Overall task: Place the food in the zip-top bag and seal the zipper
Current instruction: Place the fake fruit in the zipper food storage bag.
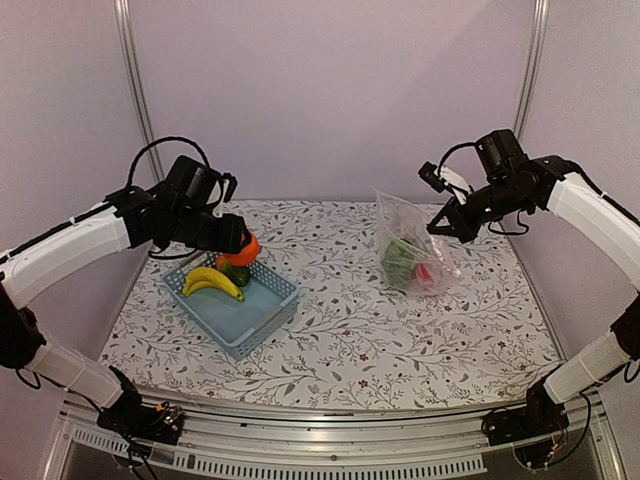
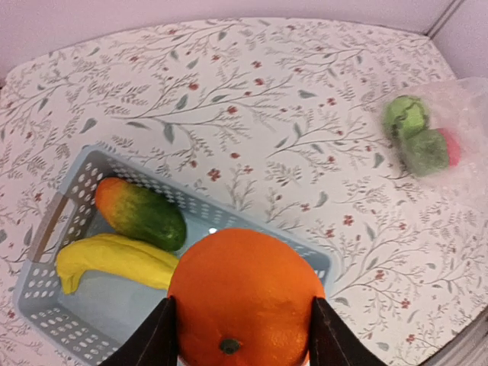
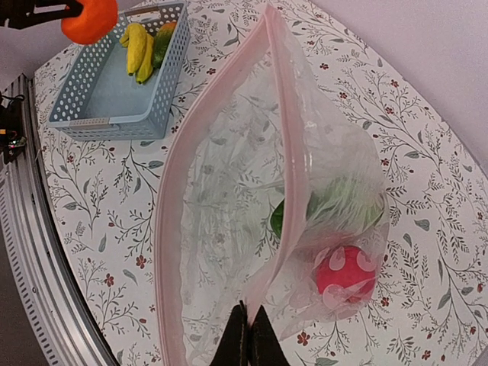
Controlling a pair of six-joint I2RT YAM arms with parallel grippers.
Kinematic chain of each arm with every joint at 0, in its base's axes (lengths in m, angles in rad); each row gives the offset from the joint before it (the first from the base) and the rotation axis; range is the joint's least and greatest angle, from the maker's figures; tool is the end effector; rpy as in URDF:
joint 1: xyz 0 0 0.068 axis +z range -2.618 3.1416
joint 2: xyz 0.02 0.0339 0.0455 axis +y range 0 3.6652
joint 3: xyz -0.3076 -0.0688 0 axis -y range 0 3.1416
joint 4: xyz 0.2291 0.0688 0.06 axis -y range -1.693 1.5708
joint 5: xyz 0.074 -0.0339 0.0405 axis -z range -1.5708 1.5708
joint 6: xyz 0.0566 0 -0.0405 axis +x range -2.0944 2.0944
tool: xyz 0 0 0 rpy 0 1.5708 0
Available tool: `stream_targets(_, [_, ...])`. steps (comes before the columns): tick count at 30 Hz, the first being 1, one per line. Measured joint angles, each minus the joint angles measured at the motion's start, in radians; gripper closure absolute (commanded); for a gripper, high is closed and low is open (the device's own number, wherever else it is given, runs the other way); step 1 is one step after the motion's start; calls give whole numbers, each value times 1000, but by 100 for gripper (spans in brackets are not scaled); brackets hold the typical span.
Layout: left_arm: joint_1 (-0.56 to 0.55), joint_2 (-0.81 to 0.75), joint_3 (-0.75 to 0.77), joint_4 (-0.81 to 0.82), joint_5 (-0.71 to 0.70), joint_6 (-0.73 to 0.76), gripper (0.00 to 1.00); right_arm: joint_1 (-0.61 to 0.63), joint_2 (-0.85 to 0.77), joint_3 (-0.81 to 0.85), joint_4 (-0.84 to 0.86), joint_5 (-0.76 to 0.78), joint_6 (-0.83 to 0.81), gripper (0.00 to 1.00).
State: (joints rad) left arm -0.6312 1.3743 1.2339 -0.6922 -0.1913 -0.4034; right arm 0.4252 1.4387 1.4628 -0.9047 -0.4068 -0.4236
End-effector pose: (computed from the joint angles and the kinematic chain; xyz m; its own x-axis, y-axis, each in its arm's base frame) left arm 0.2343 -0.1579 0.3467 -0.7361 0.0607 -0.6741 0.2034 0.9698 -0.1348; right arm 0.2525 0.1389 0.3868 -0.3903 -0.5911 -0.7058 -0.8433 0.5372 0.0164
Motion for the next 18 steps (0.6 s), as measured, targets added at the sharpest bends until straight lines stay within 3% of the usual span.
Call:
stream_targets(8, [-222, -5, 72, 380, 341, -105, 58, 4, 0, -3, -3, -1, 0, 100])
stream_targets(14, [-335, 178, 214, 685, 442, -156, 60, 8, 0, -2, -16, -26, 0, 100])
stream_targets(18, [-342, 306, 294, 763, 430, -167, 60, 9, 0, 5, -26, -51, 1, 100])
